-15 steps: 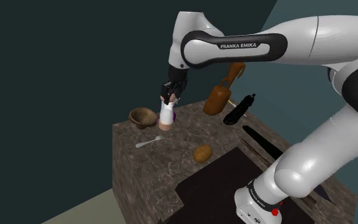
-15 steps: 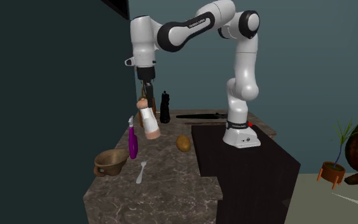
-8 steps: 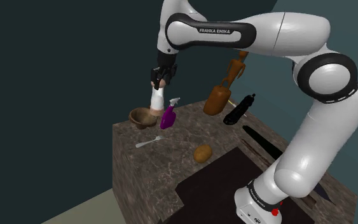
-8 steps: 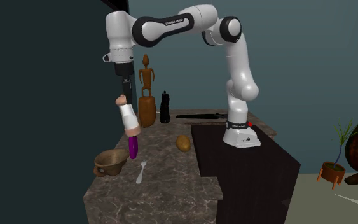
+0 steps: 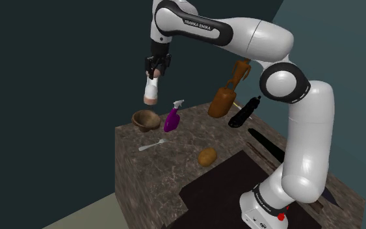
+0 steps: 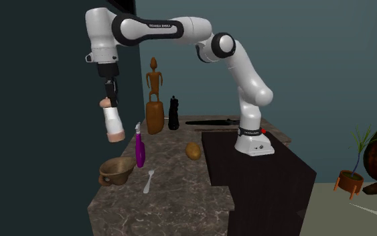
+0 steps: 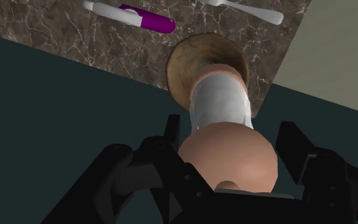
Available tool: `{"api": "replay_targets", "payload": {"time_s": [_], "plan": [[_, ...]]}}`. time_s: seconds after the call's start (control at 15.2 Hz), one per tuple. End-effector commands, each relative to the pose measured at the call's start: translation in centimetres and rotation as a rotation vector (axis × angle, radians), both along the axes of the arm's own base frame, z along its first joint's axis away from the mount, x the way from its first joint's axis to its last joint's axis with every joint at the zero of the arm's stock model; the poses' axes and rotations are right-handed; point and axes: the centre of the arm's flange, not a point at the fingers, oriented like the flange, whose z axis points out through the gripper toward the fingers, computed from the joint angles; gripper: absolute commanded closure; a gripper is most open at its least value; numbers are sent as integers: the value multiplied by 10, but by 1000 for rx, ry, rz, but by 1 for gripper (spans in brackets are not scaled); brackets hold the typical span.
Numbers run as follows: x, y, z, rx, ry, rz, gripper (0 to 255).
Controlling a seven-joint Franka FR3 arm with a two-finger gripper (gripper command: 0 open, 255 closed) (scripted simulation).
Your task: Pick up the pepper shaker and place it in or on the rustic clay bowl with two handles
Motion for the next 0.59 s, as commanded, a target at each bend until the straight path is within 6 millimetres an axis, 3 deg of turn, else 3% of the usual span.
{"api": "replay_targets", "payload": {"time_s": [0.0, 0.53], "plan": [[4, -2, -9, 0, 0, -1, 255], [5, -2, -51, 0, 0, -1, 255]]}}
